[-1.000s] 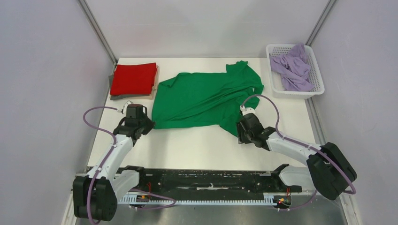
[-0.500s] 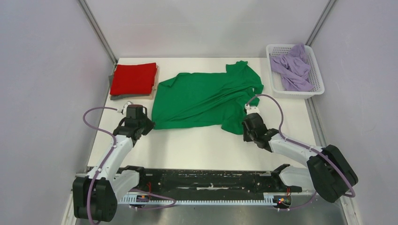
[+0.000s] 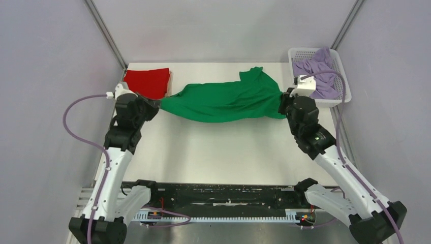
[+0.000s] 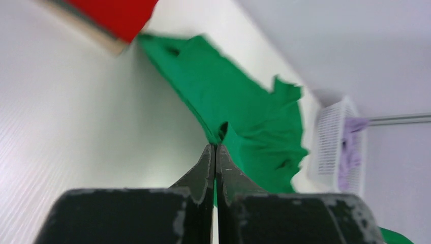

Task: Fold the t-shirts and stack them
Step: Flatten out the tshirt

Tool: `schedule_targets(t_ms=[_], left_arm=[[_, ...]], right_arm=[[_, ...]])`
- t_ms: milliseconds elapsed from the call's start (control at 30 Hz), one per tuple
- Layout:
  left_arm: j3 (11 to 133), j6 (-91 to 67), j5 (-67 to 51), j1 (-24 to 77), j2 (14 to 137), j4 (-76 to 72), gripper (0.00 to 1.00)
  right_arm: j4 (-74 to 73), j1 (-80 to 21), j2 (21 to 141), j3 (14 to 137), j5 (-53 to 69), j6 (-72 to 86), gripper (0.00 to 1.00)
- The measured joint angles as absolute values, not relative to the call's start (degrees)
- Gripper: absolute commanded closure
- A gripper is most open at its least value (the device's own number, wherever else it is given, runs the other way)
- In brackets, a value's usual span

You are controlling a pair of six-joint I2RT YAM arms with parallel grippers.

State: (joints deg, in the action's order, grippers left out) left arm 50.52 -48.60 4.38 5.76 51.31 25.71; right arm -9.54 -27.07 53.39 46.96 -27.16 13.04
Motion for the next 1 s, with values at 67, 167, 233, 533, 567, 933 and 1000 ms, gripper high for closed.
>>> schedule_targets(t_ms=[67,167,233,533,567,933,1000], left_arm=[[55.0,-48.6,4.5,5.8,50.2,26.0,0.98],[61.9,-48.2,5.6,5.8,47.8,27.7,0.98],[66.2,-47.8,6.7,5.8,46.3,29.2,0.98],[90.0,-44.8,8.5,5.9,41.5,36.7,0.98],[94.1,-44.2,8.7,5.9,41.4,37.8,0.98],[113.6,-40.8,8.1,5.9,38.3,43.0,0.98],[113.3,-40.6,7.7,5.9,37.9,43.7,0.98]], right_arm=[[-9.7,-27.0,52.0,51.0,-27.3,11.5,1.0],[-11.0,-27.0,50.4,57.8,-27.3,8.8,1.0],[-12.2,-27.0,49.7,62.1,-27.3,7.0,1.0],[-20.1,-27.0,47.6,86.8,-20.4,-0.9,1.0],[-21.3,-27.0,47.7,91.1,-18.8,-1.7,1.0],[-22.8,-27.0,46.1,113.0,-6.2,-5.2,1.0],[-22.7,-27.0,45.7,112.0,-6.3,-5.7,1.0]])
